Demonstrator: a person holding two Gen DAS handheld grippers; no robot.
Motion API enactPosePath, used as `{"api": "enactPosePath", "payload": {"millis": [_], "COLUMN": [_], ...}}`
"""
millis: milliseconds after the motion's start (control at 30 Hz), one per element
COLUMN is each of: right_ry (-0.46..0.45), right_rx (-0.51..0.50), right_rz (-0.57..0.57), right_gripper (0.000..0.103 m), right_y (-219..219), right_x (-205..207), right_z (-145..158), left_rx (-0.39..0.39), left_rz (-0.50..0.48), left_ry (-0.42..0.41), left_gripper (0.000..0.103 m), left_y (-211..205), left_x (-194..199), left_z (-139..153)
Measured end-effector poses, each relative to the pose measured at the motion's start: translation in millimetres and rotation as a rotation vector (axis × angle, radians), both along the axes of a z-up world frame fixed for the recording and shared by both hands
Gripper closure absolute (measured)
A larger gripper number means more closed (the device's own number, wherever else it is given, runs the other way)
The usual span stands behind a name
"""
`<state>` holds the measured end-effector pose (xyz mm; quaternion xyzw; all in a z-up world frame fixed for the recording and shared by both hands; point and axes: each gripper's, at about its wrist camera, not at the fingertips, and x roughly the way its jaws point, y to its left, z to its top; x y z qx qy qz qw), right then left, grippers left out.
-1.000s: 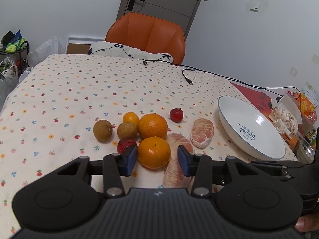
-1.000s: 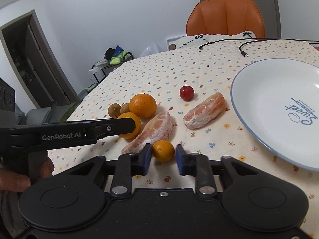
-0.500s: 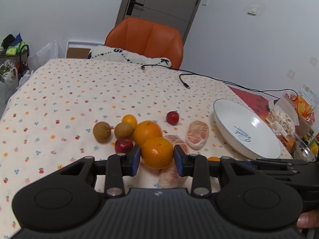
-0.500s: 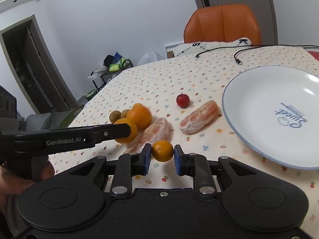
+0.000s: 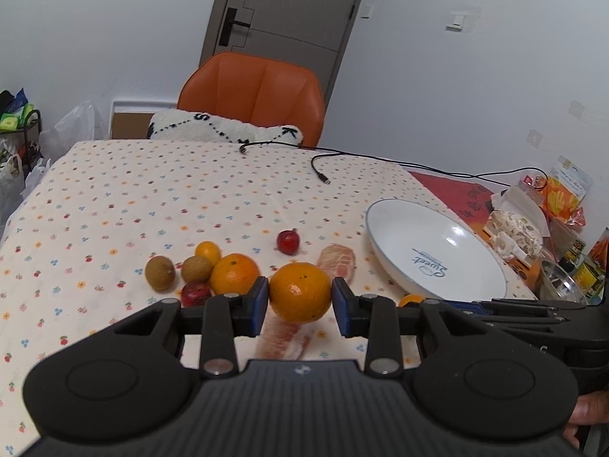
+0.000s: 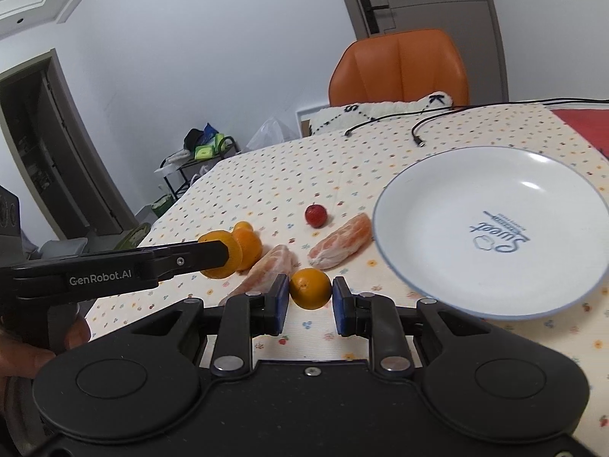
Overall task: Organize fruits
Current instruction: 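Carry the small orange in the right tool over the plate while the left carries the large orange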
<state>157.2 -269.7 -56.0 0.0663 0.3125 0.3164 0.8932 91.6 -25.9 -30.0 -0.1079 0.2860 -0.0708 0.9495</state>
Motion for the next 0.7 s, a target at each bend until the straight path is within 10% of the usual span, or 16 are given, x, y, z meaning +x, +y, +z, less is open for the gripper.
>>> {"api": "enactPosePath", "payload": {"millis": [700], "right_ry": [-0.025], "right_rx": [0.009], "right_rz": [-0.149], "right_gripper": [0.08], "right_y": [-69.2], "right_x": [-5.8], "right_z": [4.5], "left_rx": [0.004], "left_rz": [-0.105], "left_ry": [-0.025], "left_gripper": [0.069], "left_y": [-63.9], "left_x": [12.9], "left_z": [6.1]}}
